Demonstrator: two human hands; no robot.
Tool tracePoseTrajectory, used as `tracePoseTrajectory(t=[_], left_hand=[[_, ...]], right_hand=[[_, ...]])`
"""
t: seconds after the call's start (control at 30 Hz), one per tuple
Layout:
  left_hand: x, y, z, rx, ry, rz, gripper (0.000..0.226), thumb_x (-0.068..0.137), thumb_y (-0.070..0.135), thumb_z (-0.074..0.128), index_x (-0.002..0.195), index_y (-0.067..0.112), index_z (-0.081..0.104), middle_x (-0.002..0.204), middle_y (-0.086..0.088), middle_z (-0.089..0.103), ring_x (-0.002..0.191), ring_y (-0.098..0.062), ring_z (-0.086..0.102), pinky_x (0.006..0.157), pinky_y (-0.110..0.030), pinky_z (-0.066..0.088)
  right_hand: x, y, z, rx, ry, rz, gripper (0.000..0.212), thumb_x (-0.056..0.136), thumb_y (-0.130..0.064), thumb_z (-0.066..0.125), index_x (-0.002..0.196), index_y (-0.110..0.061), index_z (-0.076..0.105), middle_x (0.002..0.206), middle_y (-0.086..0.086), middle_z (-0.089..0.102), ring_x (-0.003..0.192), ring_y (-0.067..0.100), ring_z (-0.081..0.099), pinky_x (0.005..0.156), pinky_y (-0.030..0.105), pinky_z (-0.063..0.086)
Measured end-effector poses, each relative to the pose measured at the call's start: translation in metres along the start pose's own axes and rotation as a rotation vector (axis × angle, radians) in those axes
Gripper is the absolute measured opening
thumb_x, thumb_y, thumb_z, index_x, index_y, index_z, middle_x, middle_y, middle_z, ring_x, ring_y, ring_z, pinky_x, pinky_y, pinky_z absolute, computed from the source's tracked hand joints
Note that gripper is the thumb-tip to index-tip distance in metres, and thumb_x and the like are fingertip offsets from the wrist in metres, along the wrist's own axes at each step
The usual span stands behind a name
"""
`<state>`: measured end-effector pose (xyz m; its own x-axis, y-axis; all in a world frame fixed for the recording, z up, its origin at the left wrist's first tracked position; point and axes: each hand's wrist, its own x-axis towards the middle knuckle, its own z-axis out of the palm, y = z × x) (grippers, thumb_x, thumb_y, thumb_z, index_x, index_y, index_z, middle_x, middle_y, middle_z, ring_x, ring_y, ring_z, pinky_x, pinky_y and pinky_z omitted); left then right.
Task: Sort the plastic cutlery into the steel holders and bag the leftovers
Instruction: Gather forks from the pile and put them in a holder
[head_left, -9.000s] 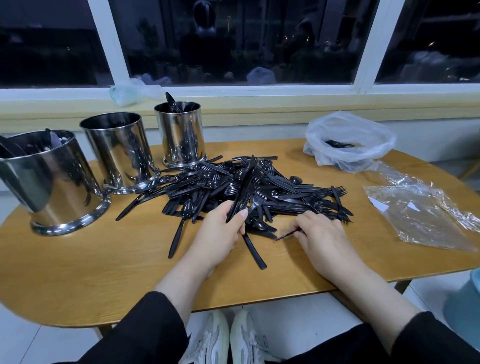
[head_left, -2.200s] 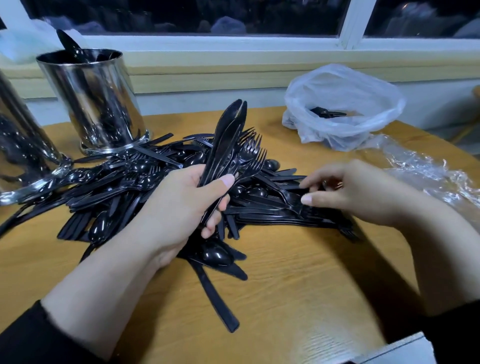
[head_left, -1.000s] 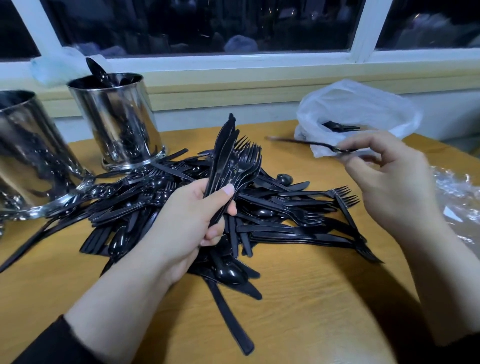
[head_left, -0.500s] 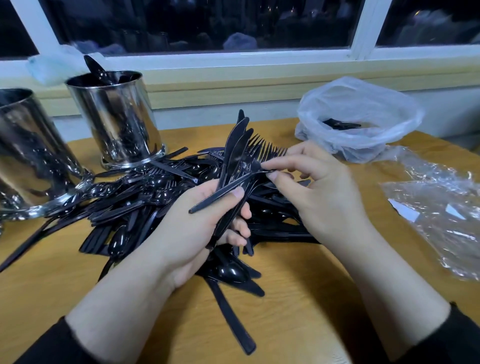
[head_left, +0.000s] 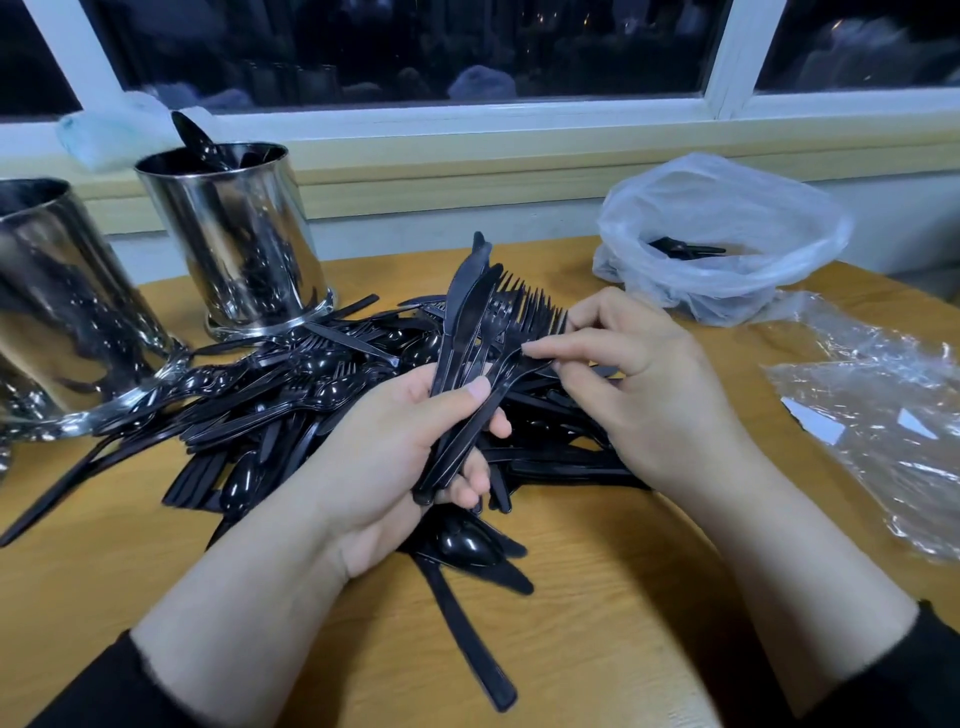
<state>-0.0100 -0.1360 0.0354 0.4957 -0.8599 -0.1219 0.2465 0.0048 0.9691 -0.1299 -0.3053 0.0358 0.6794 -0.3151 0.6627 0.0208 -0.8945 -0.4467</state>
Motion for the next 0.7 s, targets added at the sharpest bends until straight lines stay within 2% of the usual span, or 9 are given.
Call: tracePoseTrajectory(t=[0.07, 0.13, 0.2, 0.27, 0.33, 0.4, 0.5, 0.57, 0.7], left_hand=[[0.000, 0.000, 0.000, 0.002, 0.008, 0.001, 0.012, 0.104, 0.021, 0.056, 0.099, 0.010, 0.061, 0.086, -0.009, 0.067, 0.041, -0.013, 0.042, 0.035, -0.020, 0.029], [0.001, -0.001, 0.001, -0.017, 0.003, -0.001, 0.013, 0.105, 0.020, 0.055, 0.099, 0.009, 0.058, 0.084, -0.008, 0.064, 0.041, -0.009, 0.033, 0.034, -0.018, 0.022], [0.002, -0.001, 0.001, -0.031, 0.002, -0.002, 0.014, 0.106, 0.021, 0.054, 0.097, 0.011, 0.057, 0.080, -0.005, 0.059, 0.042, -0.007, 0.029, 0.034, -0.016, 0.020], [0.002, -0.001, 0.000, -0.032, 0.004, 0.004, 0.016, 0.106, 0.022, 0.054, 0.093, 0.013, 0.056, 0.078, -0.004, 0.056, 0.042, -0.007, 0.027, 0.036, -0.017, 0.017], [0.001, -0.001, 0.001, -0.032, -0.004, 0.010, 0.018, 0.106, 0.024, 0.054, 0.092, 0.014, 0.056, 0.078, -0.003, 0.055, 0.042, -0.007, 0.026, 0.037, -0.018, 0.015], [0.000, 0.000, 0.002, -0.031, -0.023, 0.014, 0.019, 0.106, 0.025, 0.054, 0.091, 0.013, 0.055, 0.077, -0.004, 0.054, 0.043, -0.007, 0.025, 0.037, -0.018, 0.015], [-0.002, 0.000, 0.003, -0.032, -0.071, 0.006, 0.022, 0.105, 0.029, 0.055, 0.087, 0.016, 0.058, 0.075, -0.005, 0.055, 0.042, -0.007, 0.025, 0.036, -0.018, 0.016], [-0.003, 0.000, 0.004, -0.031, -0.091, -0.002, 0.029, 0.104, 0.032, 0.055, 0.079, 0.021, 0.064, 0.073, -0.005, 0.055, 0.040, -0.007, 0.026, 0.036, -0.018, 0.015], [-0.002, -0.001, 0.003, -0.051, -0.066, 0.043, 0.029, 0.104, 0.035, 0.053, 0.087, 0.016, 0.066, 0.076, -0.010, 0.059, 0.038, -0.008, 0.028, 0.035, -0.017, 0.017]], right_hand=[[0.000, -0.001, 0.003, -0.057, -0.003, -0.039, 0.029, 0.094, -0.004, 0.064, 0.112, -0.022, 0.078, 0.092, -0.006, 0.058, 0.090, 0.017, 0.051, 0.086, 0.012, 0.037], [0.000, -0.002, 0.004, -0.072, -0.024, -0.035, 0.032, 0.094, -0.004, 0.060, 0.117, -0.021, 0.077, 0.094, -0.007, 0.055, 0.093, 0.016, 0.050, 0.088, 0.011, 0.035], [0.000, -0.005, 0.003, -0.033, -0.039, 0.019, 0.033, 0.096, -0.012, 0.057, 0.122, -0.023, 0.074, 0.099, -0.010, 0.052, 0.100, 0.015, 0.050, 0.090, 0.015, 0.036], [0.001, -0.013, 0.003, 0.101, 0.024, 0.164, 0.029, 0.096, -0.028, 0.057, 0.123, -0.031, 0.067, 0.101, -0.012, 0.051, 0.102, 0.009, 0.052, 0.086, 0.017, 0.038], [0.005, -0.020, 0.003, 0.321, 0.143, 0.384, 0.027, 0.093, -0.048, 0.060, 0.118, -0.039, 0.057, 0.090, -0.008, 0.055, 0.084, 0.003, 0.055, 0.076, 0.018, 0.042], [0.009, -0.025, 0.005, 0.468, 0.091, 0.541, 0.036, 0.090, -0.058, 0.061, 0.118, -0.038, 0.056, 0.073, -0.005, 0.058, 0.066, 0.003, 0.054, 0.068, 0.027, 0.044], [0.009, -0.034, 0.013, 0.572, -0.061, 0.537, 0.026, 0.097, -0.051, 0.059, 0.096, -0.026, 0.066, 0.061, -0.011, 0.054, 0.058, 0.009, 0.049, 0.063, 0.037, 0.041], [0.010, -0.037, 0.016, 0.600, -0.061, 0.530, 0.029, 0.100, -0.042, 0.058, 0.081, -0.020, 0.059, 0.060, -0.009, 0.050, 0.058, 0.012, 0.046, 0.059, 0.037, 0.040], [0.013, -0.040, 0.017, 0.640, -0.019, 0.537, 0.030, 0.102, -0.034, 0.058, 0.077, -0.018, 0.057, 0.061, -0.005, 0.049, 0.055, 0.012, 0.043, 0.055, 0.033, 0.038]])
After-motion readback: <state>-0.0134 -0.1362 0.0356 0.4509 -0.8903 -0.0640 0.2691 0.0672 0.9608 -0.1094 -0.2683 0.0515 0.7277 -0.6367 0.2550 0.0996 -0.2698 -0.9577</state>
